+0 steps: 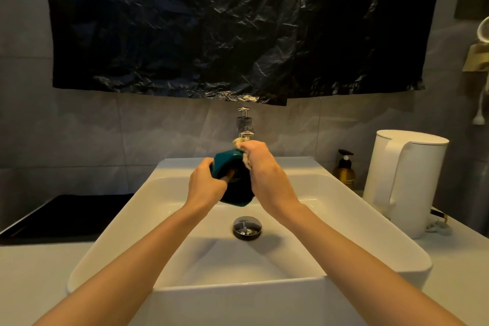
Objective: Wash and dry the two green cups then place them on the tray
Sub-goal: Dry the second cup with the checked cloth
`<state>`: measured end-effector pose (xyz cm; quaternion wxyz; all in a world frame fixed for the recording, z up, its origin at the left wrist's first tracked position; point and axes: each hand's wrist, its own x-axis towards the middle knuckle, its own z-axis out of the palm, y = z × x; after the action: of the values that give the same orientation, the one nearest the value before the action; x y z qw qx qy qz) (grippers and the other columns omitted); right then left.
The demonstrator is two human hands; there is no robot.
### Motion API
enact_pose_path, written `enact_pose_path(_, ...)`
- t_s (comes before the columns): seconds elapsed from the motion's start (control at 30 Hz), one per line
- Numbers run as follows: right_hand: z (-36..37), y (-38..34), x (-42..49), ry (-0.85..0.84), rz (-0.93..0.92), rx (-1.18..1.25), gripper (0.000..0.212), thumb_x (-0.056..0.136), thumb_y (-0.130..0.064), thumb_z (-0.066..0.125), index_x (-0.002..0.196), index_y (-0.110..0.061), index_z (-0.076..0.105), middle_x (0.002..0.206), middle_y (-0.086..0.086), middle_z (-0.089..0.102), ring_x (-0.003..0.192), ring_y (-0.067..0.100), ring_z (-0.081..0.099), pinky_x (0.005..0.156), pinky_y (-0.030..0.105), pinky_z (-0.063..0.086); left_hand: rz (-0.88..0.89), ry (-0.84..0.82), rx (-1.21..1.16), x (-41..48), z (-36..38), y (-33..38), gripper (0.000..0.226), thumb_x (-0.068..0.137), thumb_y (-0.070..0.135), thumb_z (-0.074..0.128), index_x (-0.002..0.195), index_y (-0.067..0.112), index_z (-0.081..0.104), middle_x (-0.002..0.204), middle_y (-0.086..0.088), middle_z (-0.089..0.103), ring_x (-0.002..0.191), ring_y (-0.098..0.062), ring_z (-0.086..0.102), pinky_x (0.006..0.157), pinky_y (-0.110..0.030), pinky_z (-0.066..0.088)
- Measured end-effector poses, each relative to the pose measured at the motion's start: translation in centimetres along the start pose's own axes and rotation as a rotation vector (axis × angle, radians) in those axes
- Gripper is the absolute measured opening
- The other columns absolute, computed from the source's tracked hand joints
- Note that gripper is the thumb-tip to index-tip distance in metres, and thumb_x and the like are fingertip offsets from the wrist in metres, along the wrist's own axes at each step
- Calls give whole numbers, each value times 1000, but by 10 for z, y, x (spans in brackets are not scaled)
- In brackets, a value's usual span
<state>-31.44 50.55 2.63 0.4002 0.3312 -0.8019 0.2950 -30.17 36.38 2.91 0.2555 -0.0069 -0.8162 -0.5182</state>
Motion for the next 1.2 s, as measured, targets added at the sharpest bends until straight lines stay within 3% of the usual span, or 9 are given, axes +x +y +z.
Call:
enact_pose_path(0.13,4,-2,-5,-7,184,47,39,100,-16,43,138,-16,35,132,2,42,101,17,55,82,29,51,0,95,-125,0,-5,5,29,87,7,63,112,12,51,103,-3,56,96,-19,54,75,-25,45)
enact_pose_path(0.27,11,-5,-7,-13,323,184,40,100,-13,43,138,-16,31,133,1,44,102,6,49,80,15,45,46,146,-199,-5,-2,5,29,87,6,62,113,12,49,103,-1,56,94,-15,54,66,-13,44)
enact_pose_path(0.47,-1,6,1,106,417,34,34,97,-6,45,130,-13,46,122,6,59,106,21,57,86,30,50,-73,-148,-237,-8,8,7,39,83,5,64,116,17,46,105,1,57,94,-9,54,70,-17,44)
enact_pose_path(0.6,-13,17,0,82,291,-172,39,94,-5,54,132,-11,47,123,9,59,104,26,61,84,37,56,-144,-275,-212,-5,10,11,37,87,16,64,121,15,49,113,-2,57,104,-17,53,81,-28,43)
enact_pose_path(0.73,-8,6,-3,-40,26,-288,36,90,-4,58,125,-6,52,115,12,60,94,29,61,69,41,56,100,-161,44,-8,12,7,35,85,13,67,116,18,53,103,2,59,96,-16,56,80,-25,46)
enact_pose_path(0.83,0,-5,-2,-37,-147,-337,35,83,-2,64,118,-6,58,109,10,62,83,26,62,56,34,58,138,-72,216,-9,9,3,23,84,7,62,103,17,54,94,-3,62,89,-23,58,73,-29,45)
enact_pose_path(0.97,1,-10,0,-3,-103,-136,33,95,-11,45,127,-10,52,125,5,57,103,22,59,78,32,56,136,24,170,-9,3,4,23,84,8,63,105,14,56,92,0,58,85,-19,54,73,-27,44)
enact_pose_path(1.07,4,-3,-7,-29,126,-17,39,99,-12,44,137,-17,37,131,3,47,103,22,58,83,35,55,22,72,38,-4,0,5,30,85,4,63,113,11,54,101,-4,60,92,-19,54,81,-31,48)
enact_pose_path(1.2,6,-5,-9,-40,77,-55,51,96,-7,49,143,-11,30,135,10,44,109,26,57,90,39,53,44,27,44,-1,-3,2,34,84,1,62,114,13,53,104,-4,60,96,-21,55,86,-34,50)
